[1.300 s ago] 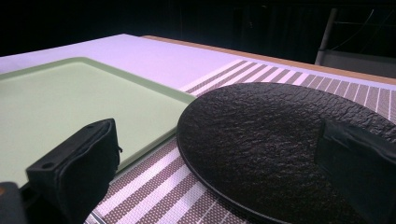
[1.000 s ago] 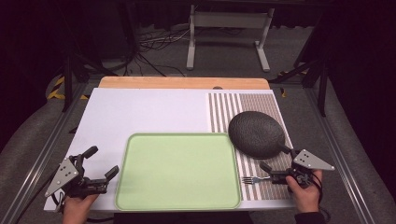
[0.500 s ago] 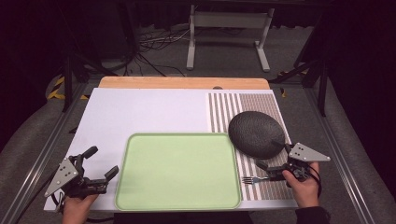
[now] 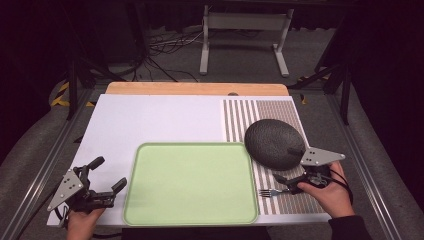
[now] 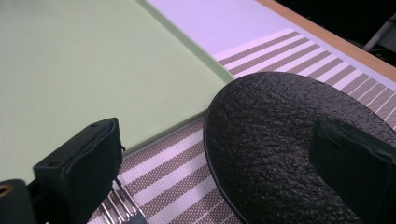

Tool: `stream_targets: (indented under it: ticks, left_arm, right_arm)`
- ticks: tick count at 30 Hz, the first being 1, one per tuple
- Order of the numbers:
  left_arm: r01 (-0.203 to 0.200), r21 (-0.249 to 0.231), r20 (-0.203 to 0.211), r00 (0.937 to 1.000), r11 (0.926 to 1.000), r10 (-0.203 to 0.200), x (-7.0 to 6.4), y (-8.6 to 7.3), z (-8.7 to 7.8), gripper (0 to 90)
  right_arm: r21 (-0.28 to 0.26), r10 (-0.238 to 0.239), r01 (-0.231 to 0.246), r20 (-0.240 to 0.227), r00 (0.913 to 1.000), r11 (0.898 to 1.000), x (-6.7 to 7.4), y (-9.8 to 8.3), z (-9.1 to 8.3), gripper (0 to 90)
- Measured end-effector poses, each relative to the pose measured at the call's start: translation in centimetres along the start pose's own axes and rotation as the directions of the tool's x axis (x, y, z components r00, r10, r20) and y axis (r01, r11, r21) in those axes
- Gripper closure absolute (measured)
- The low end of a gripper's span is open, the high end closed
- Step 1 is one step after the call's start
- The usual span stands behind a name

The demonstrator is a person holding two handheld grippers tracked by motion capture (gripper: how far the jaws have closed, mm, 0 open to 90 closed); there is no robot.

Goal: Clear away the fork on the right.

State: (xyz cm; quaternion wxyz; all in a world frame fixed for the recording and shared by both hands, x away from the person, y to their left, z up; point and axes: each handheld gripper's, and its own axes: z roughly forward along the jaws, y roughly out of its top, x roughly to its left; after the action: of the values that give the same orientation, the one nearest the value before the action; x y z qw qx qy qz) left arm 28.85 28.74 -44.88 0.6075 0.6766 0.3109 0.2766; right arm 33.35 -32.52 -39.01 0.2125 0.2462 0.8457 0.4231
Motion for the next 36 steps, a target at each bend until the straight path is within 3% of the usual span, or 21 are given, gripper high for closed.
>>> stream_targets:
  ticks: [10,16,20,25,31,36]
  left_arm:
    - [-0.001,0.001,0.001,1.0000,1.0000,0.001,0.0,0.0,0.0,0.0]
    - [-0.002,0.003,0.002,1.0000,1.0000,0.002,-0.1,0.0,0.0,0.0]
    - [0.001,0.004,0.000,1.0000,1.0000,-0.001,-0.1,0.0,0.1,0.0]
    - [0.003,0.005,-0.003,1.0000,1.0000,-0.003,-0.1,0.0,0.0,0.0]
    - [0.003,0.003,-0.004,1.0000,1.0000,-0.003,-0.1,0.0,0.0,0.0]
    - [0.005,0.001,-0.005,1.0000,1.0000,-0.005,0.0,0.0,0.0,0.0]
  right_arm:
    - [0.106,-0.059,0.064,-0.041,0.9974,0.992,0.2,1.3,0.0,3.2]
    - [0.180,-0.094,0.107,-0.078,0.9925,0.978,0.2,1.9,0.3,3.6]
    - [0.228,-0.112,0.131,-0.095,0.9891,0.965,0.1,2.1,0.4,4.0]
    - [0.299,-0.127,0.158,-0.123,0.9843,0.941,-0.2,2.1,0.4,4.5]
    - [0.334,-0.144,0.188,-0.152,0.9778,0.924,-0.4,2.3,0.4,4.5]
    - [0.382,-0.159,0.213,-0.169,0.9727,0.899,-0.5,2.5,0.7,4.7]
